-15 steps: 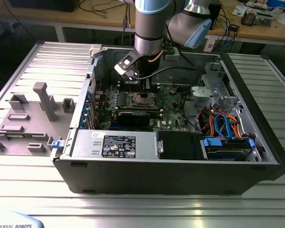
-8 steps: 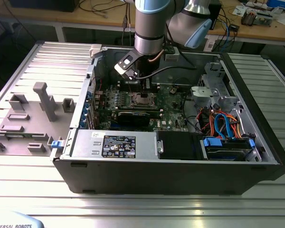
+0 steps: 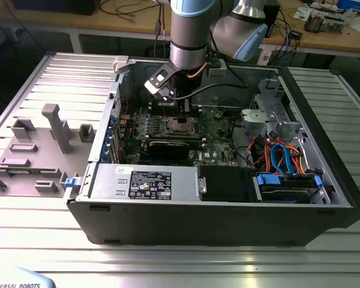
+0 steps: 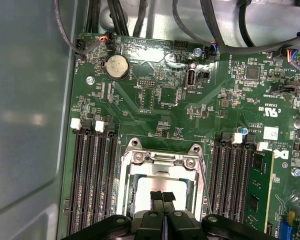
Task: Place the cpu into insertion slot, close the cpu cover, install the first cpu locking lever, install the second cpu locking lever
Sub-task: 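Install the first cpu locking lever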
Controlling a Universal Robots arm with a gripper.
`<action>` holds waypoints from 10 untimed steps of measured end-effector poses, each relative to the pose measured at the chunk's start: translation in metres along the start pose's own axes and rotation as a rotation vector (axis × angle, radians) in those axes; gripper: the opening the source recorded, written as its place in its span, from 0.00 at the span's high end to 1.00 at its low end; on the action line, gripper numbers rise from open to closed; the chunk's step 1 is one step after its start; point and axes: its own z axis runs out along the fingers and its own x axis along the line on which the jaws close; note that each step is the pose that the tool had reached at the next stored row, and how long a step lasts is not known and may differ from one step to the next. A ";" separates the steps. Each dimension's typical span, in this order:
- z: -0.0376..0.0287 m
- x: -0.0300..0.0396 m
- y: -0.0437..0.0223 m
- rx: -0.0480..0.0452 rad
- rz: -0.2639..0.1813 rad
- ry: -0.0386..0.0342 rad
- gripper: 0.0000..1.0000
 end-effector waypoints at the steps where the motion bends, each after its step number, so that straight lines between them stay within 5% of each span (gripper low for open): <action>1: 0.0000 0.0000 0.0000 -0.0001 0.000 0.0000 0.89; 10: -0.0003 0.0001 0.0001 0.0000 -0.005 0.0000 0.89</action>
